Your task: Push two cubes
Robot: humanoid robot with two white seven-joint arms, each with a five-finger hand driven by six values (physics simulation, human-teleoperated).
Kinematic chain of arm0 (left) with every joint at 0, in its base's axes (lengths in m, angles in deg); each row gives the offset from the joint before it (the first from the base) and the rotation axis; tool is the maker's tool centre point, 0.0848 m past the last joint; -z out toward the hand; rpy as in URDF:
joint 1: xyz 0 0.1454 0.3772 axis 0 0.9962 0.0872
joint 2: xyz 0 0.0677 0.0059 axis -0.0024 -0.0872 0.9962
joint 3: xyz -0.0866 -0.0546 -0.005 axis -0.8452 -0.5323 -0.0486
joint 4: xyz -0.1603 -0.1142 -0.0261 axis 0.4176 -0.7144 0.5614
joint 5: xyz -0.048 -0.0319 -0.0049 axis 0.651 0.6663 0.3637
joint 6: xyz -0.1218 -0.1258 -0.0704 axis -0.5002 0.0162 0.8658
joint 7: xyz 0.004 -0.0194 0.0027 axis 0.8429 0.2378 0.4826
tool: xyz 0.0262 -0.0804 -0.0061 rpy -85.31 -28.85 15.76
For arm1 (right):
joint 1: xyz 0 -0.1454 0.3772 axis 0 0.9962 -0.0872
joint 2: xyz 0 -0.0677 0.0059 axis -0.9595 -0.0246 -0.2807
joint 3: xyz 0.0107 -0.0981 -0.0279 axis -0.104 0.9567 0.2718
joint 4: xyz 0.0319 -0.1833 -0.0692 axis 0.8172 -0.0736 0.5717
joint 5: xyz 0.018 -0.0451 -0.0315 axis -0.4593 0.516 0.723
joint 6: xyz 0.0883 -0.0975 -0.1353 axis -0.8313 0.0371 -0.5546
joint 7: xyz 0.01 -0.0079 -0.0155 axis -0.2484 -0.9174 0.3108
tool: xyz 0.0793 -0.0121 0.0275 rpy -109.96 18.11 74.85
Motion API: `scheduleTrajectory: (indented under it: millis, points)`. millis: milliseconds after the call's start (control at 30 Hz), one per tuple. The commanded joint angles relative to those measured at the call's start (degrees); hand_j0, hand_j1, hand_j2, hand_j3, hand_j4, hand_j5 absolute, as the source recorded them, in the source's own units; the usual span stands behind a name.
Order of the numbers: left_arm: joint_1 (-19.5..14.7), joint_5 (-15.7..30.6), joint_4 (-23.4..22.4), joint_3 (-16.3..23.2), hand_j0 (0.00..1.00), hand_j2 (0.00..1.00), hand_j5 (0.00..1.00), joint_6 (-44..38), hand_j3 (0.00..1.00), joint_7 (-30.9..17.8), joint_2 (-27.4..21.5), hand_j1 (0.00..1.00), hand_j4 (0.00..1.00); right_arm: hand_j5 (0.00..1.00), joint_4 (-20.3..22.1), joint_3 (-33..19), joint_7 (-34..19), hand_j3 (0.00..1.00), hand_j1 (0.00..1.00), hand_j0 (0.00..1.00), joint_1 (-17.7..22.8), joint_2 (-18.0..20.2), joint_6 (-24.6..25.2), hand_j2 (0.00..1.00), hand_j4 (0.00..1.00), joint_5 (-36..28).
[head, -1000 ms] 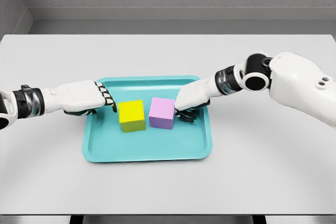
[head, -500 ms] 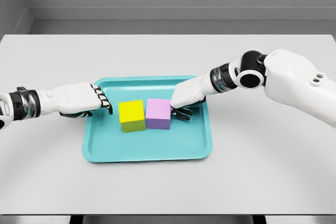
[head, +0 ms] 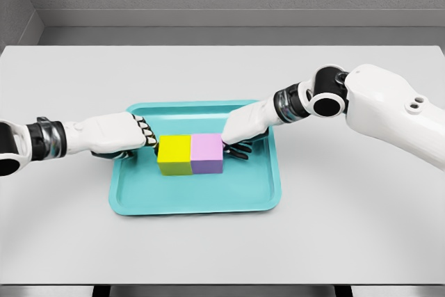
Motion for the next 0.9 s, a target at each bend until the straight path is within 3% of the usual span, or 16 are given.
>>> scheduleTrajectory:
  millis: [0, 700, 867]
  points:
    - [0.0, -0.1, -0.1, 0.4, 0.67, 0.67, 0.67, 0.4, 0.67, 0.7, 0.5, 0.67, 0.67, 0.14, 0.2, 0.1, 0.2, 0.14, 0.14, 0.14, 0.0, 0.0, 0.1, 0.14, 0.14, -0.8]
    - [-0.1, 1.0, 0.0, -0.4, 0.66, 0.66, 0.66, 0.4, 0.66, 0.7, -1.1, 0.66, 0.66, 0.14, -0.2, 1.2, 0.2, 0.14, 0.14, 0.14, -0.4, 2.1, 0.0, 0.14, 0.14, -0.4]
    - [-1.1, 2.2, 0.2, -0.4, 0.66, 0.66, 0.66, 0.4, 0.66, 0.7, -1.9, 0.66, 0.66, 0.14, -0.1, 1.2, 0.2, 0.14, 0.14, 0.14, -2.4, 3.3, -0.3, 0.14, 0.14, -0.4]
